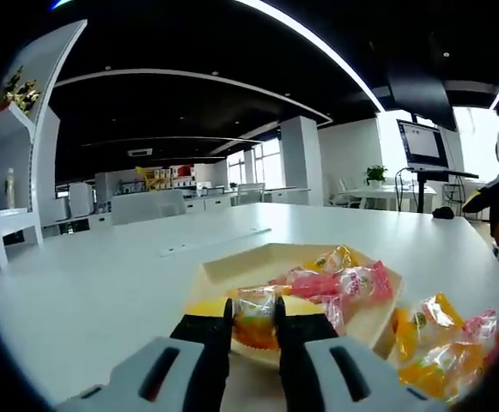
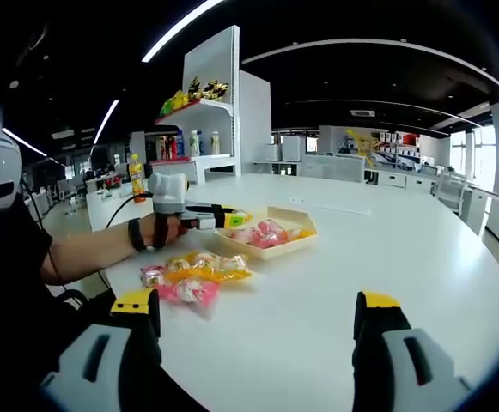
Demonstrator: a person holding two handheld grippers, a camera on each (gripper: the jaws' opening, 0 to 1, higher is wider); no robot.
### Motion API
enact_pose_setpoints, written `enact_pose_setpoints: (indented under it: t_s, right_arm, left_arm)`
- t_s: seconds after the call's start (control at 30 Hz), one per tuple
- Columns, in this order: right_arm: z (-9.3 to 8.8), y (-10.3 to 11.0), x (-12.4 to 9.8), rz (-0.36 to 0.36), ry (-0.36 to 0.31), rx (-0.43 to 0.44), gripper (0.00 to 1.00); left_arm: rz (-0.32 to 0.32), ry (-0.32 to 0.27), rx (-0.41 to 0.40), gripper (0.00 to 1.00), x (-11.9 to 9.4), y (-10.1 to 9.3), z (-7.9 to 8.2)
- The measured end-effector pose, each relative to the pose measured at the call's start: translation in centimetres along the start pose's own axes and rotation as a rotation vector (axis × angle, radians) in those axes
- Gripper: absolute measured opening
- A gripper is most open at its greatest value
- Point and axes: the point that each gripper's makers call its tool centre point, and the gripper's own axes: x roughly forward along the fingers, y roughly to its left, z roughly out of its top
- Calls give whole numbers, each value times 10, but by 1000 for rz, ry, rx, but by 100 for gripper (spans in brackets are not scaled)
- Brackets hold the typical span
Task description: Pick up the marshmallows scattered on the table and place them into the bowl on the table
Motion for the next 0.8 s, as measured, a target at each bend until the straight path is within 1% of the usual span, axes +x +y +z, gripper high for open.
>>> enact_pose_setpoints:
  t_s: [0.47, 0.8]
  right_arm:
    - [-2, 1, 1, 2, 6, -1, 90]
    - [-1, 2, 1, 3, 5, -1, 90]
  left_arm:
    - [1, -4, -1, 22, 1, 0, 0]
    - [0, -6, -3, 28, 1, 0, 0]
